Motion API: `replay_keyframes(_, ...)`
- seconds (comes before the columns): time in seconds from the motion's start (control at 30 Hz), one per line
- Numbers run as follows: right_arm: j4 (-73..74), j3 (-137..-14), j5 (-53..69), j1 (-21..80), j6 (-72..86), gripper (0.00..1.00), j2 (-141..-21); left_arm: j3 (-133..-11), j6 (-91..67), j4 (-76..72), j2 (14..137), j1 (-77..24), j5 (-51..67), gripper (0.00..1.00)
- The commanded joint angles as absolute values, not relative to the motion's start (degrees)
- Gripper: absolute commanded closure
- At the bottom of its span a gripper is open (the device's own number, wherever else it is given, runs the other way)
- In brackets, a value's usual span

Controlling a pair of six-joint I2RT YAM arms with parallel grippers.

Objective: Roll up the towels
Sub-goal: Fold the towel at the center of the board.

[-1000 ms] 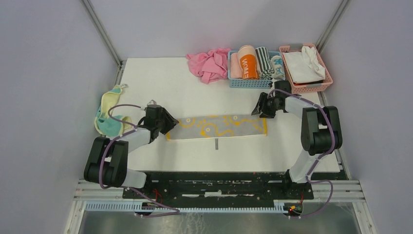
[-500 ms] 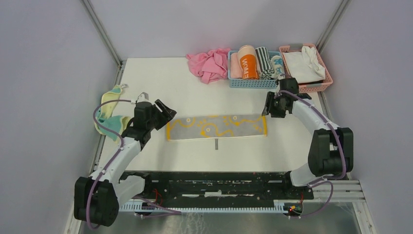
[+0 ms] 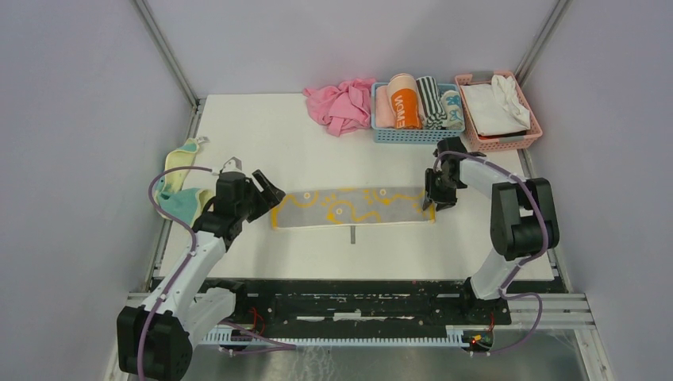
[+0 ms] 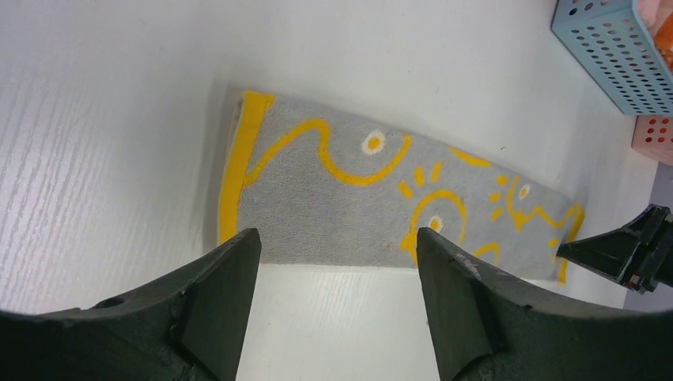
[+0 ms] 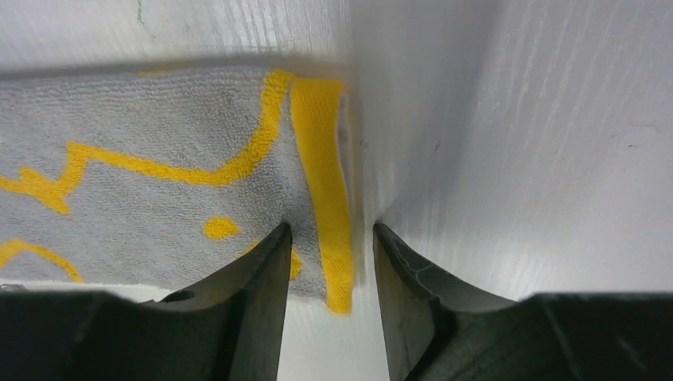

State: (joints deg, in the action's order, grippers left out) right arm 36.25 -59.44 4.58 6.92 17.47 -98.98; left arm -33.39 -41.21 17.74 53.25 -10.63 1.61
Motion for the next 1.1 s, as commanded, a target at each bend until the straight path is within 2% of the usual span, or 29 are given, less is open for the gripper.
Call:
replay_keyframes(0.0,38.5,-60.6,2.2,7.5,16.3,0.50,-102.4,-35.4,-38.3,17.7,53.2,-10.5,1.0,0.21)
replay_keyframes(0.1,39.6,-61.6,2.0,7.5,15.9,0.56,-105.1,-35.3,-38.6,17.5,53.2,-10.5,0.8,0.21)
replay_keyframes(0.27,41.1,-62.9,-1.6,7.3,14.9,0.82,-106.8,-35.0,-38.7,17.1,52.7,-10.5,1.6,0.21)
replay_keyframes(0.4,45.0,-66.5,-7.9,6.2,13.1,0.99,-105.9,-34.7,-39.1,16.3,52.8,-10.5,3.7,0.21)
replay_keyframes(0.6,52.3,-73.5,-23.5,4.3,12.9,1.00,-99.9,-34.2,-38.8,15.6,54.5,-10.6,7.0,0.20)
replay_keyframes(0.7,53.9,-75.3,-24.2,5.9,12.3,1.00,-96.3,-32.8,-40.0,12.7,56.5,-10.6,10.5,0.19)
replay_keyframes(0.77,54.6,-76.5,-22.3,8.3,11.3,1.00,-94.6,-31.6,-41.4,9.7,58.2,-11.0,13.3,0.17)
replay_keyframes(0.9,56.2,-78.5,-9.1,13.0,9.3,0.99,-93.5,-29.5,-44.2,3.9,61.3,-12.4,14.9,0.17)
replay_keyframes(1.07,55.6,-79.7,-0.6,20.8,11.5,0.99,-93.7,-29.0,-45.8,-0.8,67.5,-14.5,15.4,0.21)
